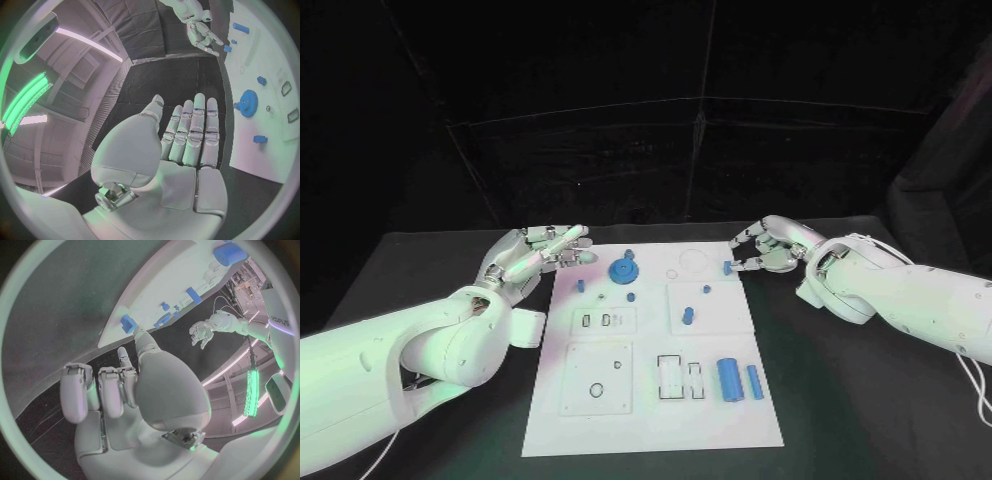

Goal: Assemble the parts on the task board

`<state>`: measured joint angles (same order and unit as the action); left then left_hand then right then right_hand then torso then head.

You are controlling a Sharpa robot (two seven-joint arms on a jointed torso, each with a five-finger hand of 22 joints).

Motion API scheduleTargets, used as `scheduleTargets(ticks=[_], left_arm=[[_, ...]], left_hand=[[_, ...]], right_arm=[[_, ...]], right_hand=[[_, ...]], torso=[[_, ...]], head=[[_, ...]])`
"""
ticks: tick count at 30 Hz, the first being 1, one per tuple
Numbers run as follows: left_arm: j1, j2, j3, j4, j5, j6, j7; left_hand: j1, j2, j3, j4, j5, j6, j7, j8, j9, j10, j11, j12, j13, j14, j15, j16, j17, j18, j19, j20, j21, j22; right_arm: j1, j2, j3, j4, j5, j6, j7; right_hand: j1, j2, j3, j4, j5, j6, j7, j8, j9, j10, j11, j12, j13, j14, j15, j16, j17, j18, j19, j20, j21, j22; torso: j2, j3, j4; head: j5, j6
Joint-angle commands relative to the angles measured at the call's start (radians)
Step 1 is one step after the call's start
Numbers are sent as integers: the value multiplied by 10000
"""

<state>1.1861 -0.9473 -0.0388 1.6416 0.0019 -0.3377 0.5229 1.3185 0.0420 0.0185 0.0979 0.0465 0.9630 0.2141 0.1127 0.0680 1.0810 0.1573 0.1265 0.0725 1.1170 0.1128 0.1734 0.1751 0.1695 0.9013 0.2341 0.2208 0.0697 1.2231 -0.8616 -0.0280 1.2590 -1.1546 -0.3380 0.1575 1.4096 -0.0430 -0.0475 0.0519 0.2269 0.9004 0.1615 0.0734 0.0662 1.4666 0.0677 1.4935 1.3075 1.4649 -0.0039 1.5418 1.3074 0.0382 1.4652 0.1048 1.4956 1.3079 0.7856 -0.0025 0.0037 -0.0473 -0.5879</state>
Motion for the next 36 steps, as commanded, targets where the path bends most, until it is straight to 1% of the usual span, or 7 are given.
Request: scheduleTargets(ticks=[1,7,13,23,26,30,36], left_arm=[[12,25,10,-13,-18,150,59],[12,48,9,-59,-18,163,54],[11,47,9,-85,-18,167,50],[11,55,9,-102,-18,187,35],[11,56,9,-105,-18,188,30],[11,53,9,-108,-18,192,19],[11,44,9,-104,-18,204,9]], left_hand=[[20,85,-8,-62,28,58,18,-36,-14,72,29,-62,-17,7,66,-36,9,156,68,30,-59,-11],[20,85,-8,-62,28,58,18,-36,-14,72,29,-62,-17,7,66,-36,9,156,68,30,-59,-11],[20,85,-8,-62,28,58,18,-36,-14,72,29,-62,-17,7,66,-36,9,156,68,30,-59,-11],[20,85,-8,-62,28,58,18,-36,-14,72,29,-62,-17,7,66,-36,9,156,68,30,-59,-11],[20,85,-8,-62,28,58,18,-36,-14,72,29,-62,-17,7,66,-36,9,156,68,30,-59,-11],[20,85,-8,-62,28,58,18,-36,-14,72,29,-62,-17,7,66,-36,9,156,68,30,-59,-11],[12,97,-13,-68,28,64,21,-43,-13,82,29,-72,-17,15,65,-46,16,157,72,30,-66,-12]], right_arm=[[-68,77,0,-72,129,344,207],[-236,207,1,-192,145,378,257],[-297,268,2,-273,187,312,301],[-317,381,2,-388,280,254,339],[-319,407,3,-405,286,284,329],[-320,420,3,-412,284,264,284],[-321,402,3,-415,270,83,260]], right_hand=[[79,24,-25,-41,73,-93,5,-38,-9,462,73,-41,1954,912,23,46,2006,-1,212,-14,-25,797],[65,42,-29,-35,91,-88,13,-30,-3,465,79,-37,1957,915,28,50,2017,-1,214,-11,-23,800],[81,122,-11,-57,126,-3,31,31,25,489,95,-4,1985,921,45,60,2045,-6,225,1,-14,823],[125,517,178,-117,-52,488,23,276,89,585,90,125,2089,948,50,102,2156,-26,281,16,36,932],[158,677,307,-147,-191,789,-36,401,115,609,42,157,2116,953,18,111,2179,-30,295,-4,49,960],[362,1023,682,-286,-620,1280,-210,580,145,641,-108,202,2155,962,-100,125,2219,-38,317,-96,70,1009],[498,1307,1103,-465,-979,1765,-409,768,195,669,-281,234,2186,973,-251,143,2269,-48,340,-235,89,1057]], torso=[[-1,-13,12],[0,-11,18],[-9,-19,9],[-5,-13,22],[-4,-11,16],[-5,-11,13],[-10,-10,12]], head=[[11,-2],[80,-61],[63,-75],[59,-79],[60,-89],[67,-119],[64,-115]])
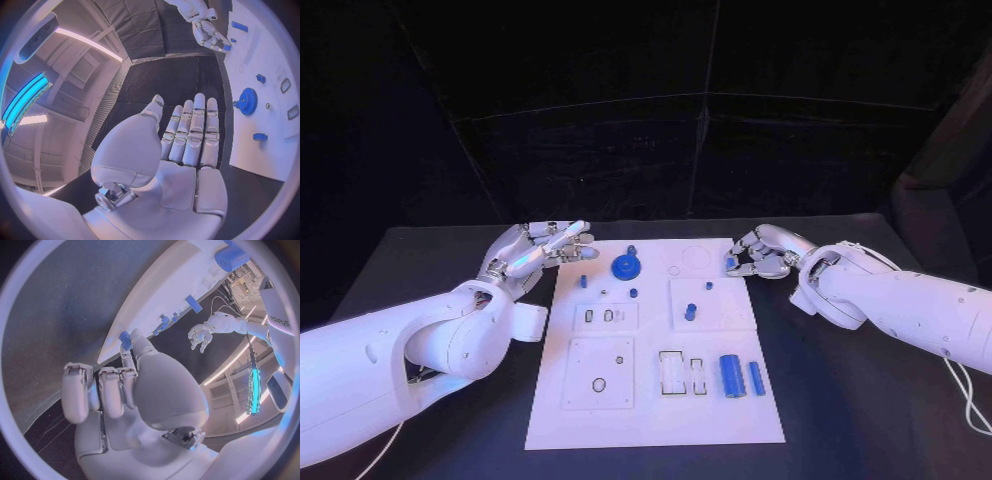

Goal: Assemble the parts on the task board

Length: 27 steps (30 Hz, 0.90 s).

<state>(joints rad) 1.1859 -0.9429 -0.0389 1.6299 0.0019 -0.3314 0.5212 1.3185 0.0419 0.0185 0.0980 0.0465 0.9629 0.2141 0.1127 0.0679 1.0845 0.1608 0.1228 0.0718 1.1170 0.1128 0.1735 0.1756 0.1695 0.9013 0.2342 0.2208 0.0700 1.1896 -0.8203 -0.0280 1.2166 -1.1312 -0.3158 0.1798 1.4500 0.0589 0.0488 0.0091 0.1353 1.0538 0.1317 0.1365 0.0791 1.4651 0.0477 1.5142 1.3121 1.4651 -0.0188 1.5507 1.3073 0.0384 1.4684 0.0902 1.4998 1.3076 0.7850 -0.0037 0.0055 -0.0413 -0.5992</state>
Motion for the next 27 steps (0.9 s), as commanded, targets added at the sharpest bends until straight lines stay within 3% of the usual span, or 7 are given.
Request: scheduleTargets(ticks=[1,10,22,27], left_arm=[[13,-1,9,14,-18,143,25],[13,-25,9,41,-18,153,21],[15,-49,9,-4,125,186,21],[17,5,9,-120,260,189,24]], left_hand=[[12,97,-13,-68,28,64,21,-43,-13,46,-7,-35,-11,15,65,-46,12,157,73,30,-66,-15],[12,97,-13,-68,28,64,21,-43,-13,46,-7,-35,-11,15,65,-46,12,157,73,30,-66,-15],[9,101,-16,-74,28,65,22,-48,-13,49,-5,-42,-12,17,65,-53,16,157,74,31,-71,-16],[9,101,-17,-76,28,66,21,-49,-13,51,-6,-43,-11,18,65,-54,16,157,75,31,-72,-16]], right_arm=[[15,-16,3,22,35,-191,47],[17,-84,10,370,32,-1137,-65],[166,-230,74,2701,-440,-1835,-1698],[230,230,79,3179,-1003,-1772,-2452]], right_hand=[[101,314,191,-61,-81,286,-137,160,75,691,-103,36,2148,974,-122,58,2281,-54,317,-107,54,1076],[10,378,427,-146,-95,314,-171,144,73,693,-153,28,2144,989,-183,83,2345,-81,374,-189,105,1197],[-219,402,550,-88,-45,273,-158,85,54,640,-140,-62,2075,992,-175,86,2357,-95,406,-192,132,1262],[-246,393,562,-85,-59,270,-159,78,52,639,-141,-66,2071,990,-176,83,2349,-96,408,-192,134,1266]], torso=[[-1,4,-4],[-16,-1,-1],[-146,-86,7],[-219,-134,51]], head=[[12,5],[0,33],[68,-61],[133,-168]])
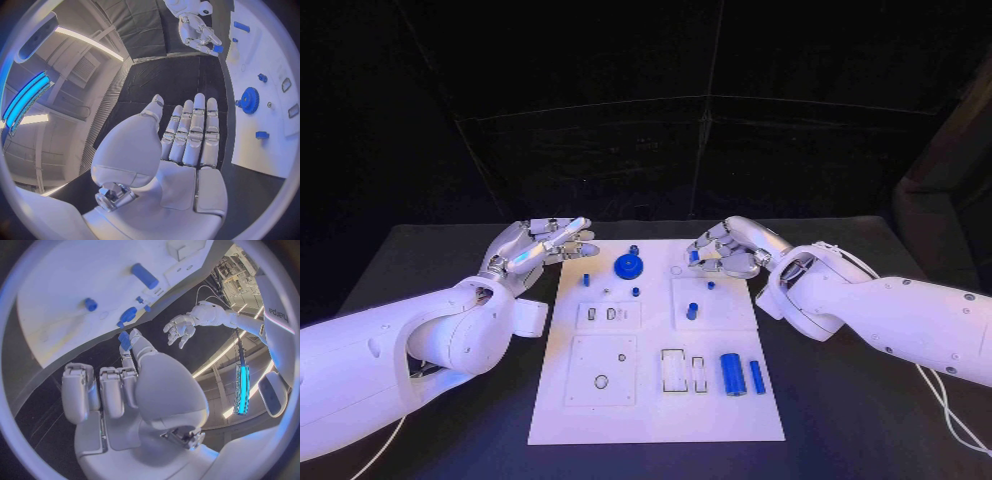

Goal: Assemble the parts on the task board

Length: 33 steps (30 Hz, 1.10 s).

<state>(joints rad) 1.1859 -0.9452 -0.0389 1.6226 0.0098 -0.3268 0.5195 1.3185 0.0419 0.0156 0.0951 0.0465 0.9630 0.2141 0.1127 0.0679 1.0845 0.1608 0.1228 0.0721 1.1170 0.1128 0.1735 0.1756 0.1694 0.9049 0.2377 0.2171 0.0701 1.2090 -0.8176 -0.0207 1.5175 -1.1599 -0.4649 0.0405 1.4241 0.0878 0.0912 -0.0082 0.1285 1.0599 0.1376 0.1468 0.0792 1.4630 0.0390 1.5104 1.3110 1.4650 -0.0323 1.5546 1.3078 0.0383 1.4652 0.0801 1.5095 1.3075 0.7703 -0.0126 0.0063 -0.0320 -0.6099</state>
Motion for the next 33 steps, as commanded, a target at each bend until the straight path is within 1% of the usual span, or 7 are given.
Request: scheduleTargets(ticks=[1,6,10,16,24,26,33], left_arm=[[17,46,9,-77,203,147,43],[19,111,10,-196,267,140,58],[20,170,10,-286,316,129,72],[23,225,10,-370,344,113,78],[24,283,10,-438,351,88,106],[25,293,10,-458,351,71,118],[25,315,10,-498,352,62,130]], left_hand=[[8,102,12,-47,28,66,21,-49,-13,50,-6,-43,-14,18,65,-54,16,158,39,-5,-35,-17],[9,102,12,-48,27,67,20,-50,-13,52,-7,-44,-14,20,65,-55,17,158,40,-5,-35,-17],[9,104,12,-50,27,69,18,-50,-12,56,-8,-44,-13,23,64,-55,18,159,42,-5,-35,-17],[9,104,12,-50,27,69,18,-50,-12,56,-8,-44,-13,23,64,-55,18,159,42,-5,-35,-17],[9,104,12,-50,27,69,18,-50,-12,56,-8,-44,-13,23,64,-55,18,159,42,-5,-35,-17],[12,113,12,-59,27,78,11,-51,-11,69,-13,-46,-12,34,61,-57,24,160,49,-6,-37,-17],[12,113,12,-59,27,78,11,-51,-11,69,-13,-46,-12,34,61,-57,24,160,49,-6,-37,-17]], right_arm=[[42,358,6,205,-919,-267,-1223],[50,1076,0,199,-1802,-57,-1918],[17,1653,-9,102,-2258,477,-2489],[-99,2303,-28,-92,-2851,930,-3022],[-293,2870,-59,-346,-3306,1151,-3434],[-320,2969,-87,-411,-3323,1197,-3496],[-358,3152,-229,-494,-3360,1396,-3587]], right_hand=[[12,105,139,88,8,209,-218,-25,51,658,-54,-29,2081,990,-40,42,2341,-95,440,-92,37,1268],[-16,113,173,89,15,197,-217,-39,46,645,-56,-53,2062,984,-42,32,2317,-93,438,-92,34,1262],[-57,84,219,74,25,142,-198,-82,29,609,-45,-110,2018,970,-38,7,2258,-88,427,-91,23,1236],[-155,24,243,81,-8,124,-184,-109,18,602,-31,-126,2007,962,-27,-9,2224,-83,414,-85,10,1210],[-200,14,262,91,9,115,-178,-122,13,603,-26,-127,2007,961,-23,-12,2219,-85,418,-81,13,1219],[-225,1,279,89,33,104,-175,-134,8,586,-24,-155,1985,955,-21,-23,2194,-77,402,-79,-3,1183],[-264,-27,291,89,48,89,-167,-150,1,591,-18,-149,1991,956,-17,-22,2198,-78,404,-76,-1,1188]], torso=[[-85,-57,54],[-128,-99,88],[-143,-135,125],[-140,-137,145],[-133,-119,105],[-142,-102,86],[-138,-101,102]], head=[[74,-90],[200,-180],[267,-254],[350,-344],[576,-410],[638,-423],[613,-488]])
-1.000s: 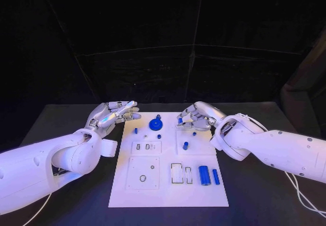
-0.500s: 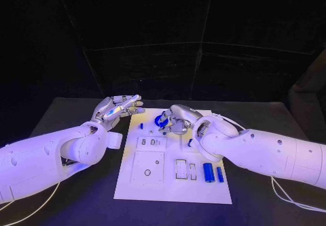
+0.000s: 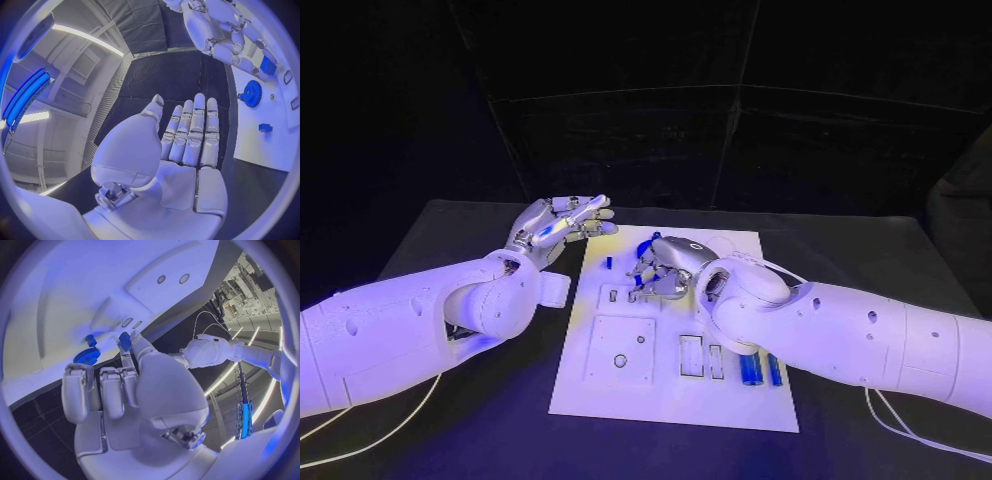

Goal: Assemble the parts on the task board

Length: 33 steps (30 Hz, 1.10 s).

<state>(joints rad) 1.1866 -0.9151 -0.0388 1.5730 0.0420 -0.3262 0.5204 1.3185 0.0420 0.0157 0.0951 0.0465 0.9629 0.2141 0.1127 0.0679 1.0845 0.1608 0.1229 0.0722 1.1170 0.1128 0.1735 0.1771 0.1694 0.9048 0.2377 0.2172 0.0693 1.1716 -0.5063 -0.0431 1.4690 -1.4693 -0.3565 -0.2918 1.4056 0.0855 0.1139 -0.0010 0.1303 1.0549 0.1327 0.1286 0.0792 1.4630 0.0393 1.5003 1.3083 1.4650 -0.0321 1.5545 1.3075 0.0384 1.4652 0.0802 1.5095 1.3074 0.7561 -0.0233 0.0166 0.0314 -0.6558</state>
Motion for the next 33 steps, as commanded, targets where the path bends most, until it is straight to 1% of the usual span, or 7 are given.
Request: scheduleTargets(ticks=[1,5,10,16,21,27,33], left_arm=[[17,17,10,-5,30,58,118],[17,27,10,-8,30,86,115],[16,17,10,-28,30,88,121],[16,20,11,-45,30,99,122],[16,21,11,-54,30,105,120],[15,13,11,-59,30,112,117],[15,4,11,-64,30,118,115]], left_hand=[[12,113,12,-60,27,79,12,-51,-11,70,-13,-46,-13,34,61,-57,9,160,50,-6,-38,-9],[12,113,12,-60,27,79,11,-51,-11,70,-13,-46,-13,35,61,-57,9,160,50,-6,-38,-9],[15,119,13,-67,28,85,8,-51,-10,78,-16,-48,-12,42,58,-59,13,161,55,-7,-39,-9],[15,119,13,-67,28,85,8,-51,-10,78,-16,-48,-12,42,58,-59,13,161,55,-7,-39,-9],[15,119,13,-67,28,85,8,-51,-10,78,-16,-48,-12,42,58,-59,13,161,55,-7,-39,-9],[15,119,13,-67,28,85,8,-51,-10,78,-16,-48,-12,42,58,-59,13,161,55,-7,-39,-9],[15,119,13,-67,28,85,8,-51,-10,78,-16,-48,-12,42,58,-59,13,161,55,-7,-39,-9]], right_arm=[[11,56,-13,-16,-282,354,-283],[-31,83,-32,-26,-345,450,-354],[-65,100,-39,-37,-369,495,-341],[-116,148,-42,-57,-378,507,-293],[-159,164,-43,-90,-381,529,-277],[-184,113,-44,-105,-395,539,-284],[-194,58,-45,-106,-443,604,-292]], right_hand=[[-79,-5,65,17,30,139,-118,33,1,592,-21,-48,2018,957,-19,-21,2201,-79,404,-77,-1,1189],[-123,-33,75,21,21,129,-110,19,-4,582,-14,-65,2005,957,-14,-21,2201,-76,398,-73,-8,1175],[-169,-55,89,27,21,107,-99,-1,-13,571,-6,-83,1992,951,-8,-33,2175,-72,389,-68,-18,1154],[-169,-55,89,27,21,107,-99,-1,-13,571,-6,-83,1992,951,-8,-33,2175,-72,389,-68,-18,1154],[-184,-69,92,27,21,103,-98,-7,-15,579,-2,-71,2002,952,-6,-30,2183,-75,395,-66,-13,1168],[-204,-87,96,27,17,96,-94,-14,-18,580,1,-69,2004,953,-4,-30,2184,-77,399,-64,-9,1178],[-211,-93,99,26,17,91,-93,-18,-20,576,3,-75,1999,954,-2,-27,2191,-76,396,-63,-12,1171]], torso=[[5,8,-6],[2,6,-4],[3,5,-11],[7,13,7],[2,0,1],[3,1,-8],[2,0,5]], head=[[-10,-52],[-7,-91],[-20,-105],[-9,-129],[19,-159],[40,-187],[29,-192]])
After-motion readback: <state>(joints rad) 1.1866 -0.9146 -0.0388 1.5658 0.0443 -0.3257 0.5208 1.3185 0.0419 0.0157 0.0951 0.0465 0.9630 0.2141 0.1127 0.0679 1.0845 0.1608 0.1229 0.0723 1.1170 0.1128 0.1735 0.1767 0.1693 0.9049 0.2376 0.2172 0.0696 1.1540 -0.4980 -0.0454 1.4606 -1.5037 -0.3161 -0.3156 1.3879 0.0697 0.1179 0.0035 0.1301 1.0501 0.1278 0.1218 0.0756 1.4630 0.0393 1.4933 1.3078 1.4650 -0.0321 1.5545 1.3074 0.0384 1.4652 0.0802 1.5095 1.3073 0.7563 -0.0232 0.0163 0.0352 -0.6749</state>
